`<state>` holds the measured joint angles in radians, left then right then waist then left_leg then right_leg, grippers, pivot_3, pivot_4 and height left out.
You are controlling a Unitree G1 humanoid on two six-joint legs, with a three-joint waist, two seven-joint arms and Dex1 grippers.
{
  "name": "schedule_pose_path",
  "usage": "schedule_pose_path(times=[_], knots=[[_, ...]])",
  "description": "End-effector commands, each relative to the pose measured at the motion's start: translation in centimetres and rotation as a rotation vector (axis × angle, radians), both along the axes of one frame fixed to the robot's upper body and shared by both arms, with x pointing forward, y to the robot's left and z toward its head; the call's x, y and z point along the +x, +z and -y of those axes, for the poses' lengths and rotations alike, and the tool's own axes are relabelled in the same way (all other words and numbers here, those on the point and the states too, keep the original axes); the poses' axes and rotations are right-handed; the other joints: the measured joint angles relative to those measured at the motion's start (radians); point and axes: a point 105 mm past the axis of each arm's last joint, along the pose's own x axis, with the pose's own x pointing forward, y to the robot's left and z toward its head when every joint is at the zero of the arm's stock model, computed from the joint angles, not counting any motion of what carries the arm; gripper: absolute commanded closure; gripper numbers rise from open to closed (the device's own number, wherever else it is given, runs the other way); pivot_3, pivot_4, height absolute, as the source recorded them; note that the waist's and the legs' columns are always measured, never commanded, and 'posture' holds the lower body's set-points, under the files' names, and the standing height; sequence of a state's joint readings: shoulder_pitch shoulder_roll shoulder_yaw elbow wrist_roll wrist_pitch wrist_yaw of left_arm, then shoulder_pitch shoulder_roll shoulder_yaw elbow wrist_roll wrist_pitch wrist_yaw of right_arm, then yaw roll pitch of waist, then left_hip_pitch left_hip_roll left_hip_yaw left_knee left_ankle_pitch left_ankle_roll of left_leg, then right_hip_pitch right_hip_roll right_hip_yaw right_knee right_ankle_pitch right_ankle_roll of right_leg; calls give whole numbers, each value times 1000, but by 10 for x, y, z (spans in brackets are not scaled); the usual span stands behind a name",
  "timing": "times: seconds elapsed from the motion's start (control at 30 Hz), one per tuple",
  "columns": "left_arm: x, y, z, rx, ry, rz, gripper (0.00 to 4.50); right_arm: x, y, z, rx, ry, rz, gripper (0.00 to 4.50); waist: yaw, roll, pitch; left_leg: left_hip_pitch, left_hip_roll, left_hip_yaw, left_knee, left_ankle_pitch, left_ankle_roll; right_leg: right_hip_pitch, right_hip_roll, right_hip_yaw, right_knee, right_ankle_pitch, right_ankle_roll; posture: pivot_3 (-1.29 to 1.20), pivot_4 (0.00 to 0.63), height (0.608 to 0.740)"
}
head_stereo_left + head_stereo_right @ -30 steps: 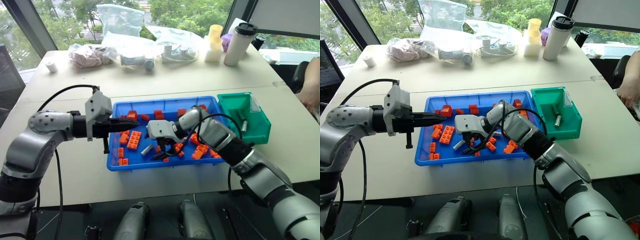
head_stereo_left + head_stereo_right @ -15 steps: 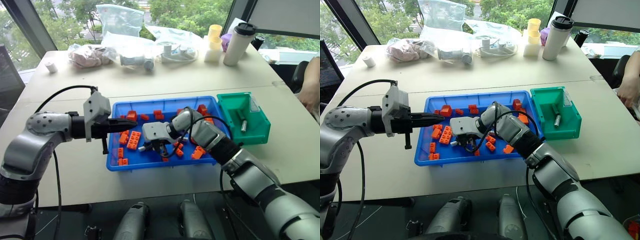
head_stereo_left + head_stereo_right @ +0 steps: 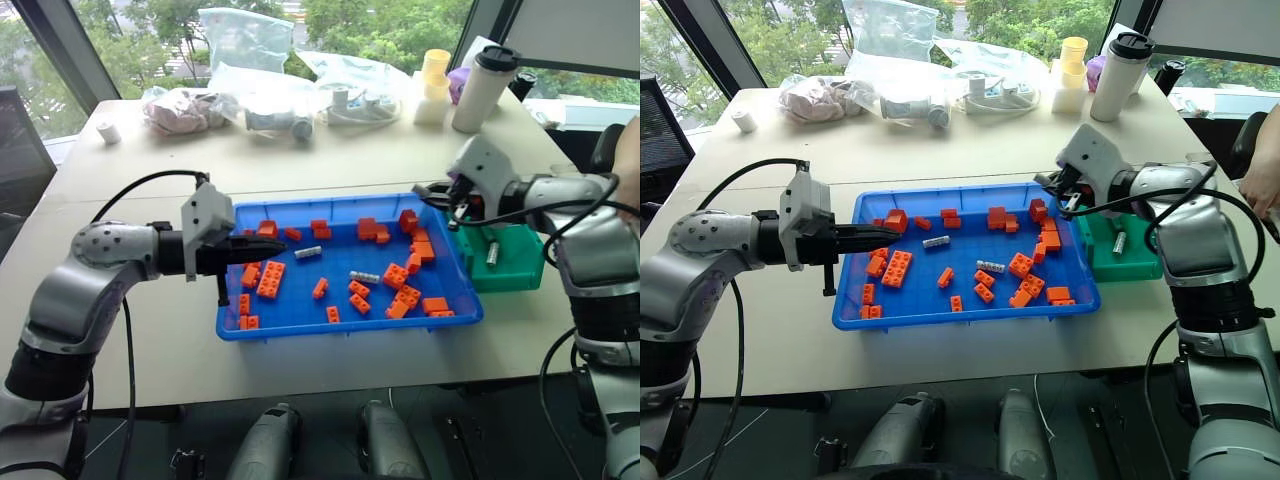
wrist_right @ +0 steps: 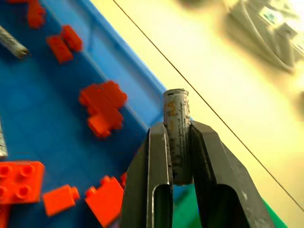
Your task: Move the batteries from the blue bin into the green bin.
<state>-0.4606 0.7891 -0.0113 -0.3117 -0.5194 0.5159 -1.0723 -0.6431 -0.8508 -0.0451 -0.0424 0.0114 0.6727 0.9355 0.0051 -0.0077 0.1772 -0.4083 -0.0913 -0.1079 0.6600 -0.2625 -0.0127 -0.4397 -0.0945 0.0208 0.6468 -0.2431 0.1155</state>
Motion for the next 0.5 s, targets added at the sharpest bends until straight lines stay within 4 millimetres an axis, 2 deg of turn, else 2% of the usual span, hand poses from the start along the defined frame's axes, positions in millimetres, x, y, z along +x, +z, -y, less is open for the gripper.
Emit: schedule_pose_path(times=[0.03, 0.2, 0.27, 0.3, 0.33, 0.5], knots=[[1, 6, 4, 0, -28, 42, 4500, -6, -6, 39, -58, -137, 14, 4456, 2, 0, 0, 0, 0, 0, 0, 0, 0, 0, 0, 0, 0, 0, 0, 0, 150, 740], [3, 6, 6, 4, -40, 45, 4500, -11, -17, 48, 4, -185, -23, 4456, -14, 1, 0, 1, 1, 1, 0, 0, 0, 0, 0, 1, 0, 0, 0, 0, 150, 740], [3, 7, 6, 6, -41, 47, 4500, -12, -19, 50, 14, -191, -30, 3369, -18, 1, 0, 1, 1, 1, 0, 0, 0, 0, 0, 1, 0, 0, 0, 0, 150, 740], [4, 7, 6, 7, -41, 48, 4500, -12, -17, 50, 17, -190, -28, 3050, -18, 1, 0, 1, 1, 1, 0, 0, 0, 0, 0, 1, 0, 0, 0, 0, 150, 740], [4, 7, 5, 9, -40, 48, 4500, -13, -15, 49, 21, -188, -23, 2548, -17, 1, 0, 1, 1, 1, 0, 0, 0, 0, 1, 1, 0, 0, 0, 0, 150, 740], [3, 7, 3, 13, -34, 47, 4500, -8, 11, 35, 55, -140, 45, 56, -17, 1, 0, 0, 1, 1, 0, 0, 0, 0, 1, 1, 0, 0, 0, 0, 150, 740]])
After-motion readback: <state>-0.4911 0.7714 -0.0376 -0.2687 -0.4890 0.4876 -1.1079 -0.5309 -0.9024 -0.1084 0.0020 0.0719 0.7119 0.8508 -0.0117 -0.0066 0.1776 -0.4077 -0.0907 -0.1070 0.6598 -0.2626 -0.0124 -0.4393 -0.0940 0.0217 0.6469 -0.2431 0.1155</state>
